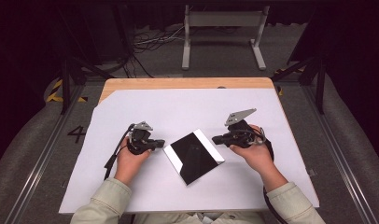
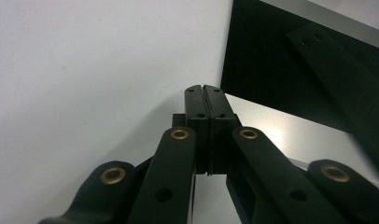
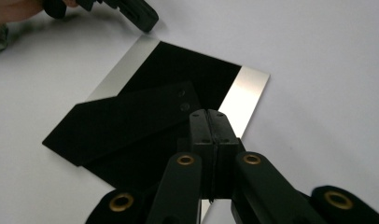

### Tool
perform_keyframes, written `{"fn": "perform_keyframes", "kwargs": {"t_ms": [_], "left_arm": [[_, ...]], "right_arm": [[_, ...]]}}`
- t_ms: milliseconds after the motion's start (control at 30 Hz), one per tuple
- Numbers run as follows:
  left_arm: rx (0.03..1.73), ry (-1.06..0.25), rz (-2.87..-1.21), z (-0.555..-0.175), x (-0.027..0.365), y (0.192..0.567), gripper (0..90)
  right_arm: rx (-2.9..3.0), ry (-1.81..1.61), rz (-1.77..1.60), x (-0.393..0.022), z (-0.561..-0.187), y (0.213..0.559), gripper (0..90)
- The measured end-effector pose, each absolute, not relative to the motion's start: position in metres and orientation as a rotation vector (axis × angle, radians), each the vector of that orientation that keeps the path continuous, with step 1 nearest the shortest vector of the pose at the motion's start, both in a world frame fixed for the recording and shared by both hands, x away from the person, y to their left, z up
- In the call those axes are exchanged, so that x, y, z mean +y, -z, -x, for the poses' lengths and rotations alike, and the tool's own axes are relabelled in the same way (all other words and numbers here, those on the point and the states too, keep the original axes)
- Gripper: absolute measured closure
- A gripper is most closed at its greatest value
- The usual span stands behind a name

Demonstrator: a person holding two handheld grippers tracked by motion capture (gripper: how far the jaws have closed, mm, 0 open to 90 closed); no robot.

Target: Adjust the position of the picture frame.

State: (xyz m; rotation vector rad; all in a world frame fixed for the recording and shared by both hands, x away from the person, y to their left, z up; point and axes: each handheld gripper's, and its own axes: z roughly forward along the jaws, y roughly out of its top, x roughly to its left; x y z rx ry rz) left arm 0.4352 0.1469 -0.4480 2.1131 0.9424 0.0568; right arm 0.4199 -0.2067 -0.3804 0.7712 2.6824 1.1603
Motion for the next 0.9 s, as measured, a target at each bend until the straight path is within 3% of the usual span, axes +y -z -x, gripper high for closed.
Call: {"fn": "perform_keyframes", "kwargs": {"t_ms": [333, 900], "left_arm": [[0.972, -0.087, -2.054, -0.432, 0.159, 0.438, 90.0], [0.980, -0.112, -2.035, -0.426, 0.162, 0.434, 90.0]], "right_arm": [[2.753, -1.004, -0.815, -0.225, -0.395, 0.410, 90.0], [2.771, -0.924, -0.766, -0.222, -0.382, 0.427, 90.0]]}}
